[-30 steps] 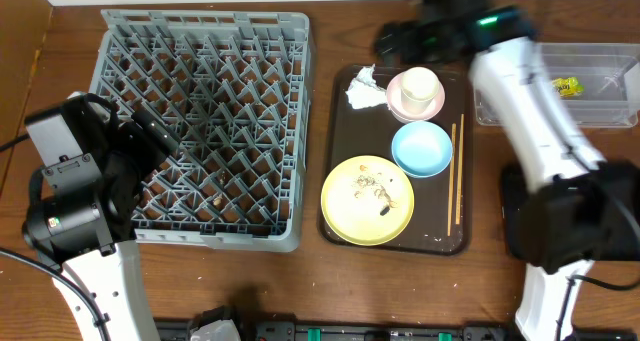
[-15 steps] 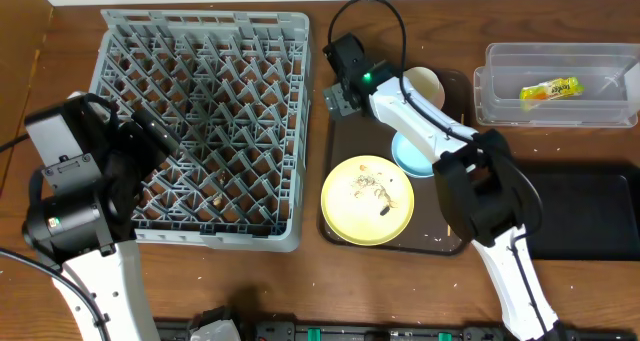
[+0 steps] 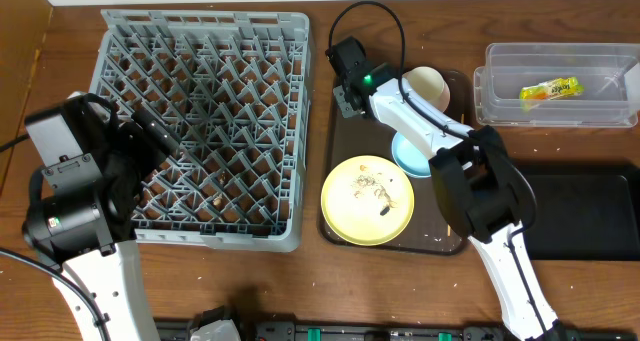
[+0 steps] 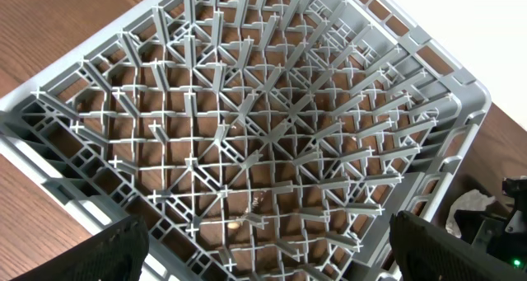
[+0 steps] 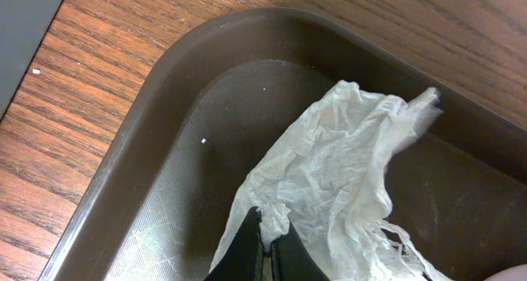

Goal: Sort waste into correct bins and load items into the dishwasher
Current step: 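Reach the right gripper to the white plastic wrapper and grasp it, then carry the white wrapper to the clear bin and release it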

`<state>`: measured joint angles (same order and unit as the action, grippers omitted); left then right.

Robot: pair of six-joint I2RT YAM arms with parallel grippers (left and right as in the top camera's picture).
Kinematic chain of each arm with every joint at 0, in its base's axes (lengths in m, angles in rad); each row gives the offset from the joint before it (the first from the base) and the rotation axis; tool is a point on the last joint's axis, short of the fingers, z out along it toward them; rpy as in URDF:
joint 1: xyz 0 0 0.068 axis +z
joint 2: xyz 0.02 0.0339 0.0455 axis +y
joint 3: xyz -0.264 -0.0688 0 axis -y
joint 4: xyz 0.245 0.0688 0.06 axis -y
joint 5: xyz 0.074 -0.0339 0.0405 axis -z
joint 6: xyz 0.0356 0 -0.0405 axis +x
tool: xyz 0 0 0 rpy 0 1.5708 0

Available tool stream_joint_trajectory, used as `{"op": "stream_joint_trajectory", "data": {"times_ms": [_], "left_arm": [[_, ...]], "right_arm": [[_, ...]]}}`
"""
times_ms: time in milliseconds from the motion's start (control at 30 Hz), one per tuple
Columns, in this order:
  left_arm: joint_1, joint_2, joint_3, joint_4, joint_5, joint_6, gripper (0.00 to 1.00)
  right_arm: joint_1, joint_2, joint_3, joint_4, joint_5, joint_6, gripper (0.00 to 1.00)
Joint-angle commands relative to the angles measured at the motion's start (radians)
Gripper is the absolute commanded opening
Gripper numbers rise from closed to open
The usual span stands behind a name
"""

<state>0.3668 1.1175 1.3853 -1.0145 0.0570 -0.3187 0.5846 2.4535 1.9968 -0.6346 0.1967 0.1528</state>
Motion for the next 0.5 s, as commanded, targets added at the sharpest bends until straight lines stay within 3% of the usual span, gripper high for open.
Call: {"op": "stream_joint_trajectory", "data": {"times_ms": [0, 267, 467], "left_arm": [[0.005, 0.001, 0.005, -0.002, 0.003, -0.012, 0.95], [0.005, 0.001, 0.005, -0.002, 0.003, -0.013, 0.94], [0.005, 0.001, 0.005, -0.002, 0.003, -0.012, 0.95]], "right_arm": [[-0.001, -0.013, 0.005, -0.003, 0.011, 0.047, 0.01], [-0.039, -0.302, 0.006, 0.011, 0.109, 0.293, 0.01], [-0.197, -0.437, 0.006, -0.105, 0.261, 0.505, 0.01]]}}
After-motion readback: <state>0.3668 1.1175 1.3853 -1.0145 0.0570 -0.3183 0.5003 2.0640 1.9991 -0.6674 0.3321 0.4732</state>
